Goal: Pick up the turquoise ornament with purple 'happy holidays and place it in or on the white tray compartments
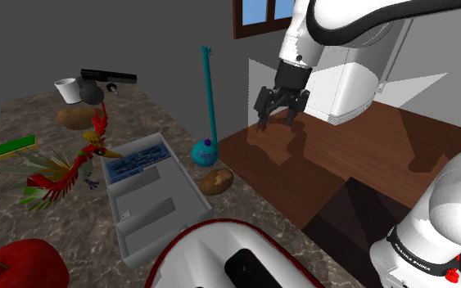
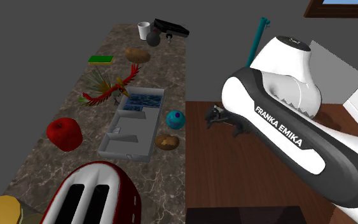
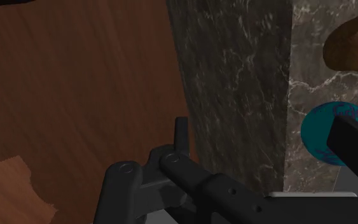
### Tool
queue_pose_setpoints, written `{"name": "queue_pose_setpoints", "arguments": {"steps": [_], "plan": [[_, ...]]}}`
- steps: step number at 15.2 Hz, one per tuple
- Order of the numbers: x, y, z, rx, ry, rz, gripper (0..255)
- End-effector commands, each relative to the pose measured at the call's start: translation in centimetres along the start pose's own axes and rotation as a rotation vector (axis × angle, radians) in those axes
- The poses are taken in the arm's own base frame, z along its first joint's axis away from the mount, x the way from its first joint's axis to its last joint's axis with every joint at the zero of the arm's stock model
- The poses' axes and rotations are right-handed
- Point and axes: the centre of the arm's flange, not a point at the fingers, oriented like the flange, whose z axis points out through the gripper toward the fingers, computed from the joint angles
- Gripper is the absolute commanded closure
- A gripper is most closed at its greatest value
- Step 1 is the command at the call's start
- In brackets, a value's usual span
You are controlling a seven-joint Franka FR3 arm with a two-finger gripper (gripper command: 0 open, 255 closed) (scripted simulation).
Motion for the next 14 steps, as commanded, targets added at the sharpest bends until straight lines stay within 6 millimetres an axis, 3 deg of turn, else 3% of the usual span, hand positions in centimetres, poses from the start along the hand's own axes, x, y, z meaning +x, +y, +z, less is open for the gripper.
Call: {"name": "queue_pose_setpoints", "arguments": {"steps": [1,14], "plan": [[1.3,-1.0,1.5,0.046,-0.005,0.069,0],[10.3,-8.4,10.2,0.327,-0.042,0.481,0]]}}
